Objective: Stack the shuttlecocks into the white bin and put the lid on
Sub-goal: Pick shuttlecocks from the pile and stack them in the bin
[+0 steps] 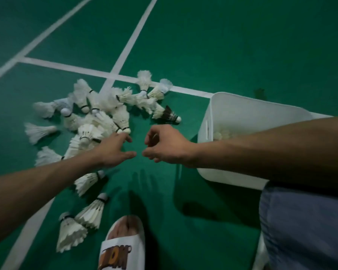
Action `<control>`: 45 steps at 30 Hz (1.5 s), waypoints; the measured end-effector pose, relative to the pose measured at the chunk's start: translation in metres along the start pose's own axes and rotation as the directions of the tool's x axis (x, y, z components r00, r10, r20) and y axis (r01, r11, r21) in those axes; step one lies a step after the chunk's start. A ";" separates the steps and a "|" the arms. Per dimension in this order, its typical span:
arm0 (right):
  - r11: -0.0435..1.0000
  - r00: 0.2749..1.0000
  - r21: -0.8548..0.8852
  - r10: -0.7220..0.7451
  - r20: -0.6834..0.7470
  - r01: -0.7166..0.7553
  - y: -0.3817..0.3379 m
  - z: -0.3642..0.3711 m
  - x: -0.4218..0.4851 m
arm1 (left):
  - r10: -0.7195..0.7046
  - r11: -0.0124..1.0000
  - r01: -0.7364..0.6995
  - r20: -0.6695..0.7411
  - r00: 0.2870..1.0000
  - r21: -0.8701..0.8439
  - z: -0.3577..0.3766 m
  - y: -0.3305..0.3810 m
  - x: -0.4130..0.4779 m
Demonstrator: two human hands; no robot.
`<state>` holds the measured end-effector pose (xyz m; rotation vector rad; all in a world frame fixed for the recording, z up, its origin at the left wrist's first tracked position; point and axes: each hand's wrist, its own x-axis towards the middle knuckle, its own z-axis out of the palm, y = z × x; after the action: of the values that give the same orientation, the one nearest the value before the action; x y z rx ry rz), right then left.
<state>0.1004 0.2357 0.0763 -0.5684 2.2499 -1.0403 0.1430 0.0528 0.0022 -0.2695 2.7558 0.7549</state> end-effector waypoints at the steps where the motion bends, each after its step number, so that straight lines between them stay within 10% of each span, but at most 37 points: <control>1: 1.000 0.999 0.016 0.027 0.020 -0.027 0.003 0.014 0.007 | -0.028 1.000 0.028 -0.028 0.999 0.006 0.000 -0.011 -0.002; 7: 0.994 0.992 0.073 0.070 0.107 -0.078 0.008 0.078 0.034 | -0.148 0.989 0.146 -0.151 0.977 -0.023 -0.002 -0.068 -0.020; 14: 0.999 0.960 0.031 -0.033 0.277 0.026 0.014 0.126 0.033 | -0.099 0.995 0.095 0.171 0.980 0.035 0.003 -0.110 -0.058; 23: 0.993 0.707 0.039 0.051 0.706 -0.110 0.012 0.163 0.015 | -0.031 0.994 0.041 0.096 0.995 -0.101 0.019 -0.134 -0.077; 32: 0.944 0.739 -0.216 -0.042 0.673 0.250 0.013 0.152 0.023 | 0.011 0.984 0.042 0.292 0.956 -0.175 0.028 -0.146 -0.111; 40: 0.929 0.846 -0.325 0.024 0.532 0.178 0.025 0.144 0.026 | -0.032 0.999 0.033 0.360 0.932 0.003 0.042 -0.149 -0.130; 45: 0.925 0.753 -0.249 -0.058 0.656 0.288 0.020 0.146 0.021 | -0.017 0.993 0.054 0.316 0.949 -0.109 0.035 -0.148 -0.124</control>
<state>0.1794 0.1568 -0.0222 -1.1168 1.7644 -0.4179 0.3043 -0.0407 -0.0583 -0.2008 2.4058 0.8687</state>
